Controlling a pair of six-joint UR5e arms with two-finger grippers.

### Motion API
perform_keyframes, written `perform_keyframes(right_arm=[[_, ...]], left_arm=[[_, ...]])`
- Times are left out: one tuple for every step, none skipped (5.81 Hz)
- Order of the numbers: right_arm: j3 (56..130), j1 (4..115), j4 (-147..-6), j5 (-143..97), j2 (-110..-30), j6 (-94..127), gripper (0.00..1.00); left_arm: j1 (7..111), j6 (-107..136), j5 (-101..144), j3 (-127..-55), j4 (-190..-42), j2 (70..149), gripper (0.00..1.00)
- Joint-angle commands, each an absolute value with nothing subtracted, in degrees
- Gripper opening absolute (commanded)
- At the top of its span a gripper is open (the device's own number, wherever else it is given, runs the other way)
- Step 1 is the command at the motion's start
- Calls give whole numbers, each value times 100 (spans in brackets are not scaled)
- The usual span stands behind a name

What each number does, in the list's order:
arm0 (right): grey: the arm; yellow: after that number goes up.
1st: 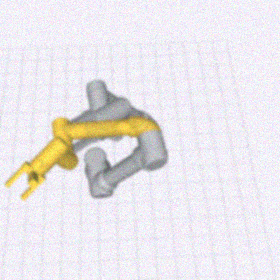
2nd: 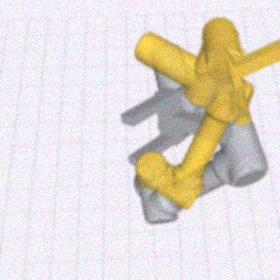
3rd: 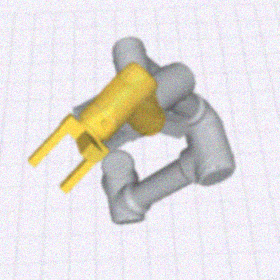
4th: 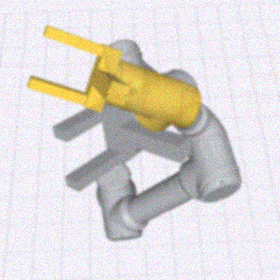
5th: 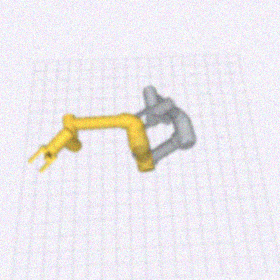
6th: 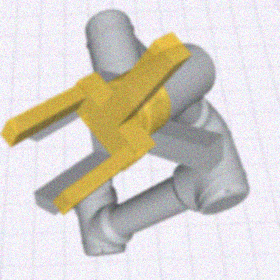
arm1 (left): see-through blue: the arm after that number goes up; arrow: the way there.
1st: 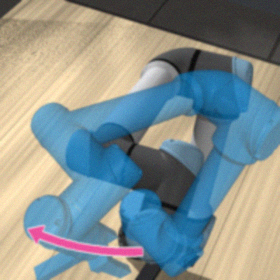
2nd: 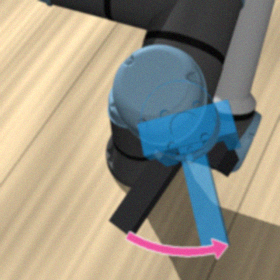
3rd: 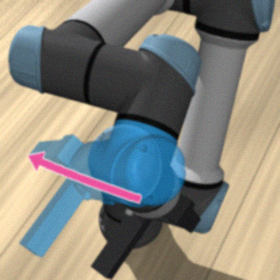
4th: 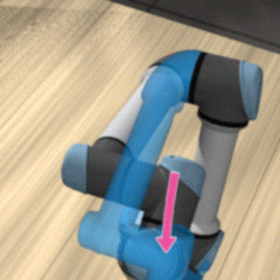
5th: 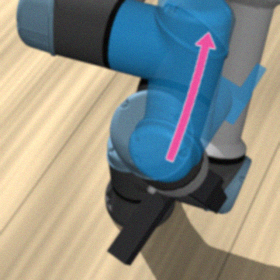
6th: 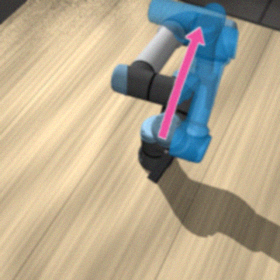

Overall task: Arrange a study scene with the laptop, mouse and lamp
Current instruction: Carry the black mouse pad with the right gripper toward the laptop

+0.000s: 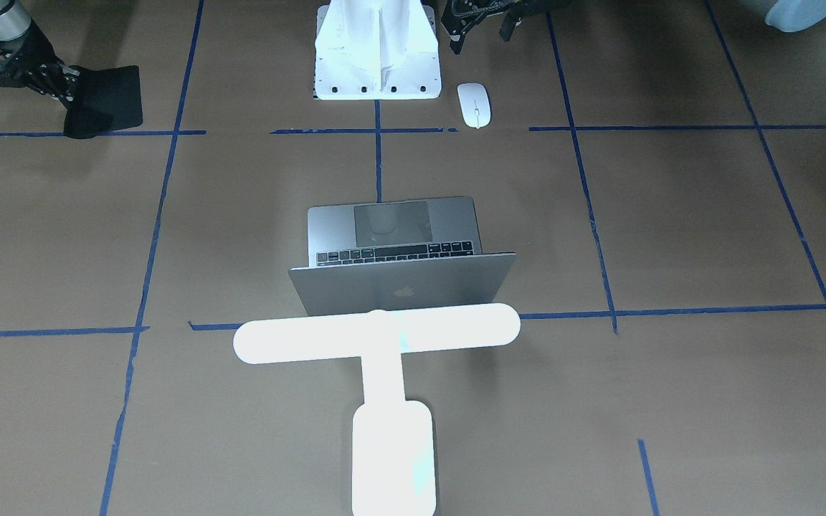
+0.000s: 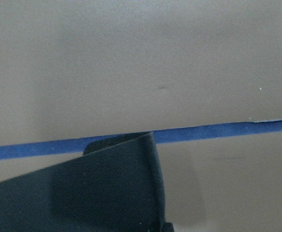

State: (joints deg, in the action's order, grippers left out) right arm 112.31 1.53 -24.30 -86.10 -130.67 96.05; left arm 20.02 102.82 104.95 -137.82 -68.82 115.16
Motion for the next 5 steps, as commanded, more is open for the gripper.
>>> perform_keyframes(right_arm=[[11259, 602, -2154, -8315, -12589, 9554, 0], [11259, 867, -2153, -8358, -12255, 9528, 0], [11259, 1236, -2153, -8559, -11852, 9519, 0], [11241, 1639, -2153, -8961, -11569, 9519, 0], [11224, 2044, -2214, -9356, -11236, 9423, 0]], left_arm=[[1995, 10292, 10485, -13773, -6873, 11505, 100], [1995, 10292, 10485, -13772, -6873, 11505, 100], [1995, 10309, 10485, -13772, -6873, 11496, 100], [1995, 10310, 10485, -13772, -6873, 11496, 100], [1995, 10310, 10485, -13746, -6873, 11496, 100]])
